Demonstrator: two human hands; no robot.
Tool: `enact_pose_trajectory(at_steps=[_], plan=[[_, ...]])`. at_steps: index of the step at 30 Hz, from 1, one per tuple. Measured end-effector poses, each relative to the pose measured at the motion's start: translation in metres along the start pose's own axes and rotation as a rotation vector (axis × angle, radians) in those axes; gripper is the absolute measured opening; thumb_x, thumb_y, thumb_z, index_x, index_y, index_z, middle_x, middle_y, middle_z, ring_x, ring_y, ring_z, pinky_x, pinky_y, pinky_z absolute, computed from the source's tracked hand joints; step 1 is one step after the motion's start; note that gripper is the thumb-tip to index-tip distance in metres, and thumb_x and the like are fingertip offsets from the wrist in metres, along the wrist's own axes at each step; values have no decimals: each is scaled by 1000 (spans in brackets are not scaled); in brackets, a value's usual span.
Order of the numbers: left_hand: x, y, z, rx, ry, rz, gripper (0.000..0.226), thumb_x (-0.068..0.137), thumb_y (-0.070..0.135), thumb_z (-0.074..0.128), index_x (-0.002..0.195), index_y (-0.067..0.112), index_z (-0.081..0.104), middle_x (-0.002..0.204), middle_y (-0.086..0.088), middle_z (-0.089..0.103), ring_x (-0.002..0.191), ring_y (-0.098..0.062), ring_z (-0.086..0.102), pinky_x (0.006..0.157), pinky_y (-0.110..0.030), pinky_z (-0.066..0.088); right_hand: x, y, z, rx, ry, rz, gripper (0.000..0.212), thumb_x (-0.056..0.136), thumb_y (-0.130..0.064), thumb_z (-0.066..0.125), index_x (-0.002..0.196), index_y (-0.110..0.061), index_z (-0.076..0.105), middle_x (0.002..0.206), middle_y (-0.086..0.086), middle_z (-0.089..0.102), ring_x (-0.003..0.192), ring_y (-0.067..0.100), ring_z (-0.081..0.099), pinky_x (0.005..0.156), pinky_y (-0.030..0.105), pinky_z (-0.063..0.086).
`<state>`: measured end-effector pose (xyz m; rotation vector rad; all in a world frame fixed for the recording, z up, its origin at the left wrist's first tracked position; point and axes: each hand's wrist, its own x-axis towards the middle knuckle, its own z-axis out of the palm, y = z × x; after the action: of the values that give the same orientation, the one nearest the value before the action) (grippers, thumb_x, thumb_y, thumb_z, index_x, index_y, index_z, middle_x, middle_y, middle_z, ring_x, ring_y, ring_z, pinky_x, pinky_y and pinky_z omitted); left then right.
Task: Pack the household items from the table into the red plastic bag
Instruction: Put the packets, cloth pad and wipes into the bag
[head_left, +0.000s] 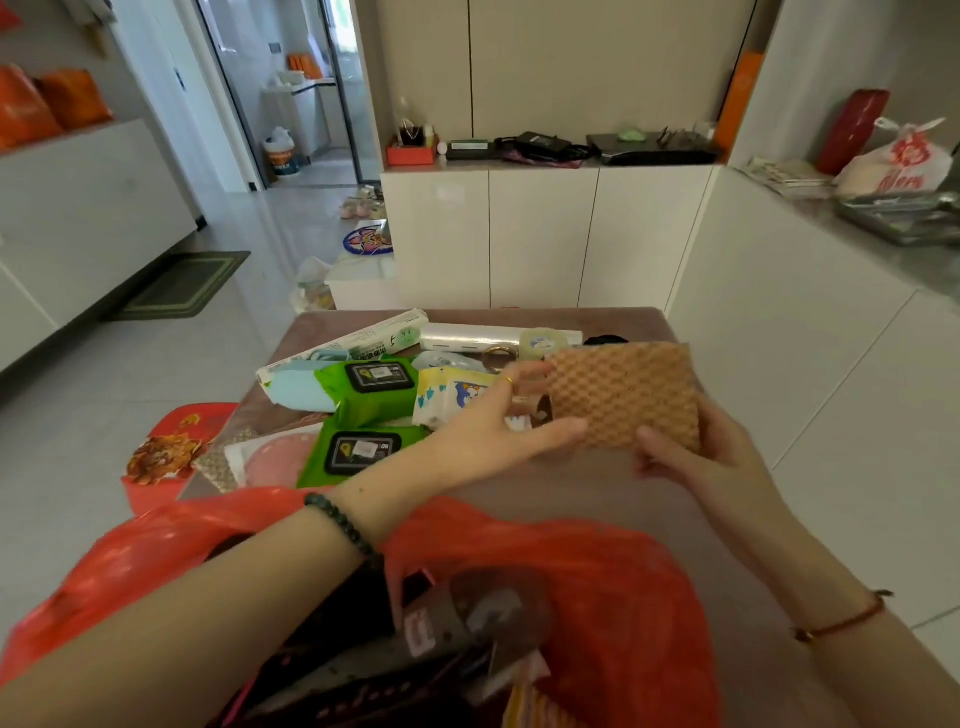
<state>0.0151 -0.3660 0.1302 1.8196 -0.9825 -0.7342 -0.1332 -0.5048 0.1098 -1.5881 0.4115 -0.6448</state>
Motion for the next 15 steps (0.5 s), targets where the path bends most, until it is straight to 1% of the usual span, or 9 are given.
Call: enact_pose_trajectory(at_steps=[2, 4, 5, 7, 8, 9, 11, 14, 15], plan=[[-32, 10, -6, -113, 123, 89, 62, 77, 31, 71, 129, 29, 36, 120, 7, 54, 106, -15, 58, 89, -20, 51, -26, -27, 7, 48, -68, -31, 27, 73, -11, 65, 99, -14, 61, 77, -2, 72, 65, 11, 66, 62, 22, 57], [-68, 17, -13, -142, 163, 180, 52, 72, 36, 76, 117, 29, 51, 110, 7, 64, 93, -19, 66, 86, -26, 54, -51, -44, 19, 41, -172, -47, 31, 68, -15, 66, 99, -20, 64, 90, -2, 73, 76, 12, 69, 69, 25, 57], [-86, 17, -15, -144, 156, 215, 41, 71, 36, 77, 106, 29, 58, 99, 10, 69, 87, -14, 67, 83, -24, 55, -63, -49, 25, 19, -225, -53, 31, 68, -16, 67, 98, -23, 65, 96, -3, 73, 81, 11, 69, 71, 23, 56], [-122, 10, -16, -143, 107, 249, 21, 72, 26, 76, 89, 26, 65, 78, 14, 70, 74, -2, 65, 72, -15, 52, -84, -49, 37, -54, -299, -45, 36, 69, -12, 70, 102, -24, 64, 101, -8, 72, 88, 5, 68, 72, 17, 54], [-138, 4, -17, -102, 94, 244, 18, 72, 22, 77, 85, 26, 65, 72, 15, 68, 68, 1, 62, 67, -13, 49, -94, -45, 43, -110, -325, -34, 40, 70, -8, 72, 105, -23, 62, 101, -10, 72, 89, 2, 68, 72, 15, 53], [-153, -5, -17, -19, 90, 226, 17, 72, 23, 78, 80, 29, 64, 68, 16, 64, 63, 3, 58, 63, -13, 45, -103, -39, 48, -177, -354, -16, 43, 72, -5, 73, 109, -23, 60, 99, -9, 72, 90, 3, 67, 74, 16, 54], [-179, -22, -17, 146, 68, 162, 16, 70, 30, 75, 74, 32, 60, 62, 17, 59, 57, 4, 50, 57, -14, 41, -119, -24, 59, -325, -442, -13, 42, 74, -8, 74, 111, -24, 60, 99, -8, 71, 91, 8, 68, 79, 24, 55], [-204, -46, -12, 392, -27, 36, 19, 75, 28, 72, 77, 38, 56, 66, 19, 58, 60, 3, 52, 59, -14, 41, -139, 1, 74, -455, -552, -9, 41, 74, -18, 73, 108, -36, 59, 100, -19, 69, 95, -6, 63, 81, 15, 49], [-208, -49, -10, 450, -59, 15, 18, 77, 28, 70, 81, 39, 57, 71, 18, 60, 63, 2, 54, 61, -15, 43, -144, 8, 77, -488, -567, 9, 41, 73, -20, 72, 107, -38, 58, 98, -19, 69, 95, -7, 62, 80, 14, 49]])
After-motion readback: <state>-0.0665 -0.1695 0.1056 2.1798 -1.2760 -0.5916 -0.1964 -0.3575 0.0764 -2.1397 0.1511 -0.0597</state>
